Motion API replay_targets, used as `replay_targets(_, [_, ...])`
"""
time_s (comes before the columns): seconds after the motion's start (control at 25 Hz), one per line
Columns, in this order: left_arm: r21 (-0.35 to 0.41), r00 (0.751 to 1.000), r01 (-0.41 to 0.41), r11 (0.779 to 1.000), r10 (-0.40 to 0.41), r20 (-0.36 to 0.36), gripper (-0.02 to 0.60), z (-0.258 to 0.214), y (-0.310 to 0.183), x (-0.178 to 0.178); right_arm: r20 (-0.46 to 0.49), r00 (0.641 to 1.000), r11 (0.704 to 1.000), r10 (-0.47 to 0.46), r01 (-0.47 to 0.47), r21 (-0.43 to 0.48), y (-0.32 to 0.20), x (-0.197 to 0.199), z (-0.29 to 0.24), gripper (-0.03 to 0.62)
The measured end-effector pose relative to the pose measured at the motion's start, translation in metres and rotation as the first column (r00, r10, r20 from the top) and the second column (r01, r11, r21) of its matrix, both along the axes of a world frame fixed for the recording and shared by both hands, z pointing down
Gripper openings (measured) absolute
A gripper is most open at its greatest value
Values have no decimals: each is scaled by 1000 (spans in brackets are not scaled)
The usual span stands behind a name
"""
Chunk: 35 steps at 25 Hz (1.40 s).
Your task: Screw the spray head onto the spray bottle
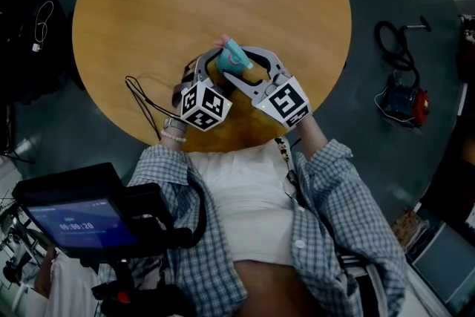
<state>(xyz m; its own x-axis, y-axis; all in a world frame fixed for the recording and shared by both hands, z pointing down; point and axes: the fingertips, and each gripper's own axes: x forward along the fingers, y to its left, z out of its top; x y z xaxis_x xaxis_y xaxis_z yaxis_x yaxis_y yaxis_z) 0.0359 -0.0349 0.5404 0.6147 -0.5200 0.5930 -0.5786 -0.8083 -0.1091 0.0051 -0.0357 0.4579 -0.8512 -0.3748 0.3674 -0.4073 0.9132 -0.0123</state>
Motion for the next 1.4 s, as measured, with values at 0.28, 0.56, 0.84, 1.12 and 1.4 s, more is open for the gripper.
replay_targets(0.28, [-22,1000,8,1000,-8,14,360,9,8,-8,-24,999,999,23,-24,-41,-1,8,15,216])
replay_targets(0.56, [-56,996,89,994,-89,9,360,18,25,-35,-45,993,987,106,-111,-118,5,41,35,216])
replay_targets(0.84, [-33,971,235,971,-236,-33,143,10,27,-63,-92,974,969,207,-217,-118,20,73,45,133])
replay_targets(1.12, [-34,967,242,970,-244,-67,5,5,29,-65,-134,940,935,315,-332,-127,23,79,55,-5])
replay_targets(1.4, [-60,963,254,965,-258,-78,5,11,39,-65,-142,931,913,336,-359,-194,29,79,70,-5])
